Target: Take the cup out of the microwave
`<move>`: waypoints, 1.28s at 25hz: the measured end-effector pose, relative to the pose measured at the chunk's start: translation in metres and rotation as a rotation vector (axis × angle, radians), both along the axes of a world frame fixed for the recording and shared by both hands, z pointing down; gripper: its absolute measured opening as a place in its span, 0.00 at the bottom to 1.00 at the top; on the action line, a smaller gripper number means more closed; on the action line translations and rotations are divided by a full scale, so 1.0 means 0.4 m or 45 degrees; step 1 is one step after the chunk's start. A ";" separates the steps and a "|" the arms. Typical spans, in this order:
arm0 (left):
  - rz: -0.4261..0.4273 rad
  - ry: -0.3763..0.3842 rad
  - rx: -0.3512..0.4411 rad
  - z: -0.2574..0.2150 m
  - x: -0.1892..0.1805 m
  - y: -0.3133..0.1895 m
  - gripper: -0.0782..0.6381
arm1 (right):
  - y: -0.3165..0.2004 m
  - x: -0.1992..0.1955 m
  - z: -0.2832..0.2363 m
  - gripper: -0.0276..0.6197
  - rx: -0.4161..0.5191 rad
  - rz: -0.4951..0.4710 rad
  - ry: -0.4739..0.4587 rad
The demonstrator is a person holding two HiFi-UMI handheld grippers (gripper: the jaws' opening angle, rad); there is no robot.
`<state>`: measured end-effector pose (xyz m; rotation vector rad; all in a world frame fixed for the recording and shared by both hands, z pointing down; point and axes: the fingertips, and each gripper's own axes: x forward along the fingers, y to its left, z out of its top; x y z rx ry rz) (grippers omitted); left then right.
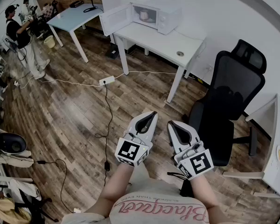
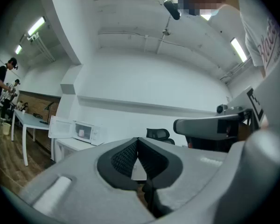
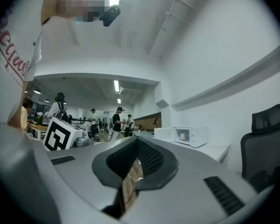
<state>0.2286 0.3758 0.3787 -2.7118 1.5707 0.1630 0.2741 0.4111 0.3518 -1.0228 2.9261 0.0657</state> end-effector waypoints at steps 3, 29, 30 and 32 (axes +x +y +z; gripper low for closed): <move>-0.015 0.004 -0.006 0.017 0.092 0.138 0.12 | 0.131 0.081 0.009 0.06 0.016 -0.050 0.041; -0.253 -0.044 -0.006 0.001 -0.204 0.495 0.12 | 0.427 -0.179 0.001 0.06 -0.014 -0.211 -0.061; -0.252 -0.042 -0.004 -0.001 -0.228 0.489 0.12 | 0.423 -0.202 0.000 0.06 -0.006 -0.209 -0.054; -0.249 -0.039 0.006 -0.004 -0.272 0.480 0.12 | 0.415 -0.246 0.003 0.06 0.004 -0.196 -0.045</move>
